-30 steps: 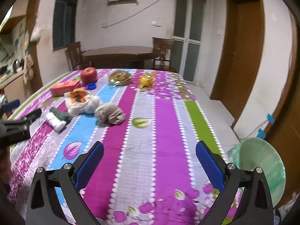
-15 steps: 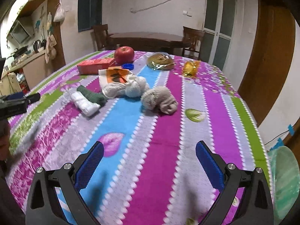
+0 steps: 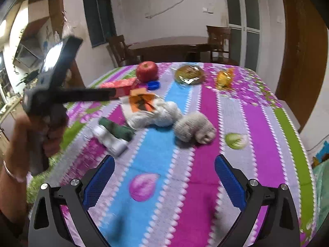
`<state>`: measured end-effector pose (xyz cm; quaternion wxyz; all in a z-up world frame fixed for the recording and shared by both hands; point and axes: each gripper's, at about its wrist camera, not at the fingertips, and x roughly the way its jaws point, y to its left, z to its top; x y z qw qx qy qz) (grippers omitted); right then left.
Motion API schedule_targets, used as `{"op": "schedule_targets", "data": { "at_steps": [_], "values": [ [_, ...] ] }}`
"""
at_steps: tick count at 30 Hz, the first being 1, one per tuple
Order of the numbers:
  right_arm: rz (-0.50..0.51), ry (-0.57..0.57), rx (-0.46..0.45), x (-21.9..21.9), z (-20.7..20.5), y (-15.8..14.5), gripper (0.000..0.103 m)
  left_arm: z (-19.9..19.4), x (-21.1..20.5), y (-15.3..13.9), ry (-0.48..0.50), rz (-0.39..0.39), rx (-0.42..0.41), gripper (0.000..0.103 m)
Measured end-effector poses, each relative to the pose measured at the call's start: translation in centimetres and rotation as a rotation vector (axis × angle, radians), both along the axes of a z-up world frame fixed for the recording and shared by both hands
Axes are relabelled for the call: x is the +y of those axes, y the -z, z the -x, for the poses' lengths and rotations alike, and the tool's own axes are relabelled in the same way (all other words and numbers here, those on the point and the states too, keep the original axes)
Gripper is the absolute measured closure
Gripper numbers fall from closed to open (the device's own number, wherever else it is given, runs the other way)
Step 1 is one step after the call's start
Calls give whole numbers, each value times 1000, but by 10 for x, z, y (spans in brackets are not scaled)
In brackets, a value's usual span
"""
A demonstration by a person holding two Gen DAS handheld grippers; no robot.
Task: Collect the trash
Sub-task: 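Lower the left tool onto the white cloth bundle and grasp it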
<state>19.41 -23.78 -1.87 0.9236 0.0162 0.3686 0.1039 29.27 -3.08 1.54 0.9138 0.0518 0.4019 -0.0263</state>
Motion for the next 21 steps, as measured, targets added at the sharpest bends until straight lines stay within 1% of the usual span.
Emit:
{"op": "schedule_targets", "data": {
  "at_steps": [1,2,3,4,5,6,8,10,13,15,18,19,20,21],
  "values": [
    [11,12,5,-4,2,3,5,4,-1,0,40,24,10,6],
    [17,24,12,-10,4,6,5,8,0,0,53,36,23,6],
    [13,38,25,-18,6,9,5,14,2,2,70,53,42,6],
    [-4,51,38,-27,7,13,5,23,4,3,115,88,55,6],
    [-19,60,47,-33,7,16,5,32,4,5,147,103,70,6],
    [-46,72,60,-41,7,19,5,36,2,7,149,96,76,6],
    [-84,86,73,-50,6,23,5,50,-5,12,142,56,56,6],
    [-111,94,79,-55,5,25,5,62,-14,18,133,32,37,6],
    [-125,92,81,-55,5,28,5,67,-25,33,130,56,78,6],
    [-124,87,75,-54,6,27,5,64,-31,42,126,39,99,6],
    [-126,87,68,-53,6,25,5,58,-36,53,91,14,118,6],
    [-125,87,65,-53,6,24,5,57,-37,57,84,16,128,10],
    [-123,88,62,-53,6,23,5,58,-36,58,86,32,131,22],
    [-119,87,56,-53,7,22,5,60,-33,56,84,54,126,23]
  ]
}}
